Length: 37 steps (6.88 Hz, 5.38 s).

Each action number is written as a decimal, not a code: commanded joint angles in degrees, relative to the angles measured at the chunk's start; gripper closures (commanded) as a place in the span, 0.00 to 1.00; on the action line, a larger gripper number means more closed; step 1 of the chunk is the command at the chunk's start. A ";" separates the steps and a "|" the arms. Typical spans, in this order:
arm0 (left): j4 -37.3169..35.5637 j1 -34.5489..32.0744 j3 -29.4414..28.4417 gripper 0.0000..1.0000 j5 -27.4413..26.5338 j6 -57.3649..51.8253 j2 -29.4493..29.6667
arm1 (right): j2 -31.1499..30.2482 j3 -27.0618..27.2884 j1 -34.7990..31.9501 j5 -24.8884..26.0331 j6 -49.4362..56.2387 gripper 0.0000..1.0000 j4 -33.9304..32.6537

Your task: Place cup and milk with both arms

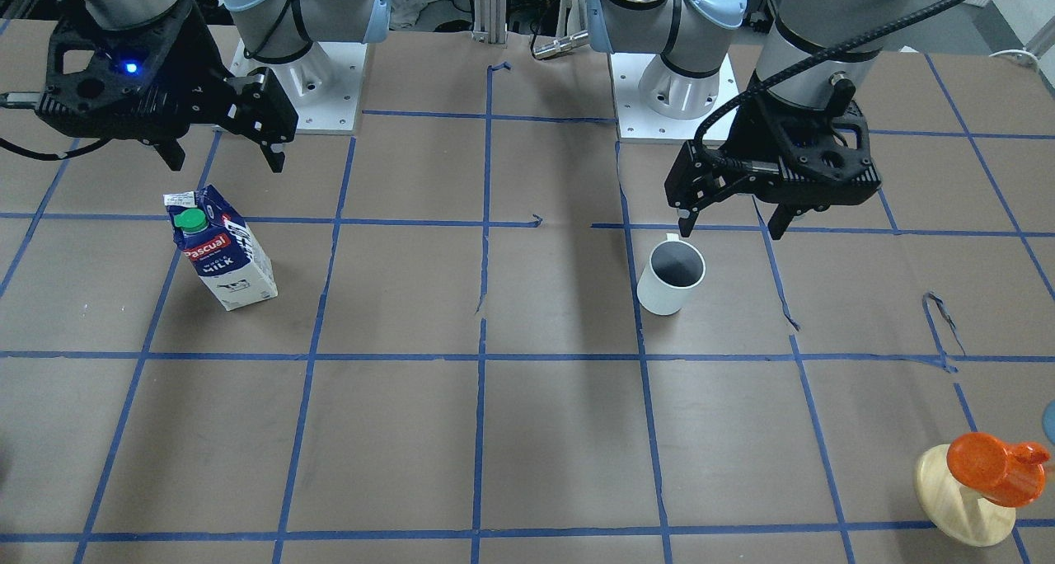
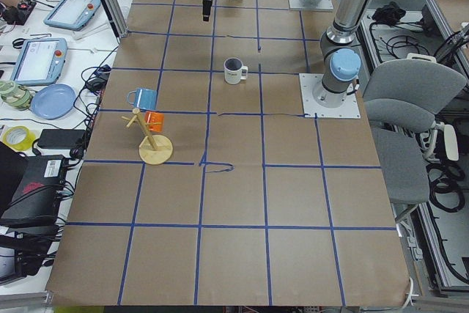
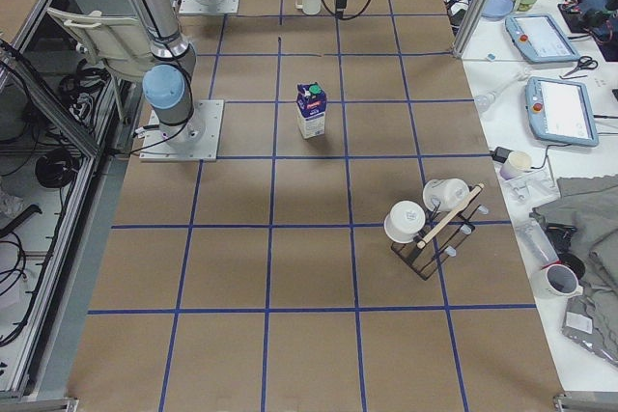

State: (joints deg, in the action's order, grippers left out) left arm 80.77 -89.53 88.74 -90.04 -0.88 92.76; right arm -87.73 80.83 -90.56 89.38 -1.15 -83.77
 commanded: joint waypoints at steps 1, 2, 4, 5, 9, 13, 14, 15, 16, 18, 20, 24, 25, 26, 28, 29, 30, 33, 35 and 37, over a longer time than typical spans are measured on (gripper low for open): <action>0.09 -0.03 0.12 0.00 -0.05 -0.08 -0.13 | -0.07 0.03 -0.05 0.00 0.00 0.00 0.01; 0.18 -0.03 0.12 0.00 -0.05 -0.09 -0.04 | -0.07 0.03 -0.05 0.00 0.00 0.00 0.01; 0.18 -0.03 1.43 0.00 -0.05 -0.09 -0.65 | -0.07 0.03 -0.05 0.00 0.00 0.00 0.01; 0.18 -0.03 1.78 0.00 -0.05 -0.09 -0.74 | 0.02 0.12 0.04 0.09 0.00 0.00 0.09; 0.18 0.06 1.79 0.00 -0.14 -0.79 -1.01 | -0.16 0.21 0.04 0.09 0.00 0.00 0.18; 0.70 0.59 2.40 0.00 -0.31 -0.96 -1.18 | -0.07 0.29 0.21 0.09 0.09 0.00 0.44; 0.27 1.02 4.23 0.00 -0.05 -1.31 -1.97 | -0.07 0.29 0.13 0.09 0.09 0.00 0.45; 0.27 1.20 5.20 0.00 -0.31 -2.53 -2.76 | -0.07 0.29 0.04 0.09 0.09 0.00 0.36; 0.09 1.47 5.30 0.00 -0.31 -2.55 -2.94 | -0.16 0.21 0.12 0.01 0.18 0.00 0.36; -0.08 1.56 5.30 0.00 -0.14 -2.63 -2.85 | -0.07 0.29 0.04 0.09 0.09 0.00 0.53; -0.08 1.64 5.39 0.00 -0.22 -2.55 -2.76 | 0.19 0.29 0.13 0.18 0.09 0.00 0.53; 0.01 3.22 8.36 0.00 -0.22 -8.76 -3.46 | 0.02 1.00 0.39 0.18 0.18 0.00 0.01; 0.44 3.31 10.47 0.00 -0.57 -10.61 -4.08 | 0.28 1.00 0.48 0.18 0.18 0.00 -0.08; 0.01 3.92 13.36 0.00 -0.49 -14.03 -4.52 | 0.19 0.91 0.39 0.27 0.18 0.00 -0.08; -3.57 9.09 19.86 0.00 -0.22 -20.45 -4.78 | 0.28 0.82 0.39 0.27 -0.08 0.00 0.01; -5.95 9.55 23.02 0.00 -0.14 -20.65 -4.79 | 0.28 0.73 0.39 0.36 0.00 0.00 0.01; -9.98 9.55 25.93 0.00 -0.22 -20.65 -4.70 | 0.28 0.73 0.39 0.18 0.09 0.00 0.01; -13.60 10.69 30.61 0.00 -0.14 -20.92 -2.33 | 0.37 1.00 0.39 0.18 0.09 0.00 0.01; -16.86 10.70 30.70 0.03 0.48 -20.83 -1.19 | 0.37 1.08 0.39 0.09 0.09 0.00 0.01; -18.71 10.70 30.79 0.03 0.74 -20.30 -0.13 | 0.37 1.17 0.39 0.09 0.09 0.00 0.35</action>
State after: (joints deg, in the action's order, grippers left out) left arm 63.14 -78.89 119.44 -89.45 -21.36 91.96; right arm -87.37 81.96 -90.18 89.44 -1.05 -83.69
